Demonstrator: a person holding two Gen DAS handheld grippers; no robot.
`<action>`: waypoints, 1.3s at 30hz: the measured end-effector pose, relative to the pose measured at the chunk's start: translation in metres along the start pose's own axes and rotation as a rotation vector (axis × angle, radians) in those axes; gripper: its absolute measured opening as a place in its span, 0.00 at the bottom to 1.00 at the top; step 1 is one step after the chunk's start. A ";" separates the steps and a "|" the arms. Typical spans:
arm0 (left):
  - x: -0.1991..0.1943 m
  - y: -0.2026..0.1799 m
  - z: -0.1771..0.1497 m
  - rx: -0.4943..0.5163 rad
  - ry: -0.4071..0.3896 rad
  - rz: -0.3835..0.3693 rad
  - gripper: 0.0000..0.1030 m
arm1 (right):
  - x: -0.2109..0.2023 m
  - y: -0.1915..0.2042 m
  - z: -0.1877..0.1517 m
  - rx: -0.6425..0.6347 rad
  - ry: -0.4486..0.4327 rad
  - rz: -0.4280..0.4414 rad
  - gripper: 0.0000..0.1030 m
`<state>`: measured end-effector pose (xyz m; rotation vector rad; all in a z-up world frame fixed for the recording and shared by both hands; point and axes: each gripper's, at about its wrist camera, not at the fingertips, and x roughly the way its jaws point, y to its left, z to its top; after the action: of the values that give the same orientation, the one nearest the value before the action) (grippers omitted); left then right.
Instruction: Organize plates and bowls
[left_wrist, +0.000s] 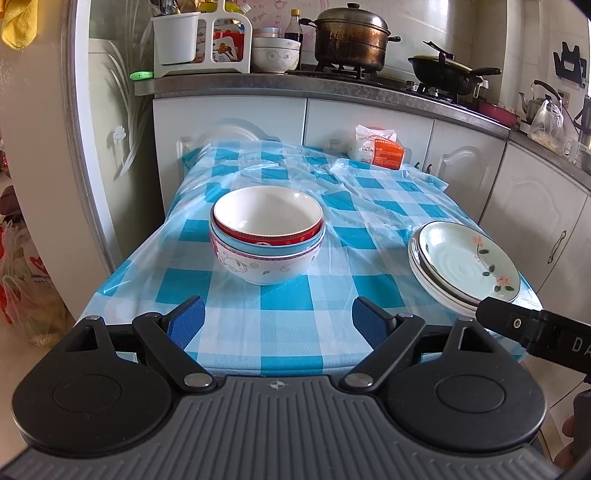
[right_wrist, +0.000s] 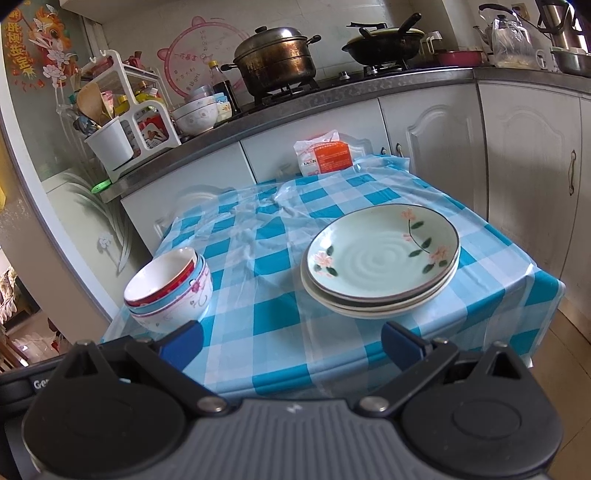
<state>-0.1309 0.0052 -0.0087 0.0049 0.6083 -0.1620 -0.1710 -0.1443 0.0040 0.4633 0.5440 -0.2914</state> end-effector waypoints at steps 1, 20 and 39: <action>0.000 0.000 0.000 0.000 0.001 0.001 1.00 | 0.001 0.000 0.000 0.001 0.002 -0.001 0.99; 0.003 -0.005 -0.004 0.010 0.009 0.022 1.00 | 0.005 -0.003 -0.002 -0.003 0.008 -0.004 0.99; 0.005 -0.008 -0.005 0.005 0.018 0.032 1.00 | 0.007 -0.005 -0.003 0.003 0.015 -0.007 0.99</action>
<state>-0.1306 -0.0030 -0.0154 0.0206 0.6259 -0.1324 -0.1684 -0.1481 -0.0035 0.4673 0.5597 -0.2957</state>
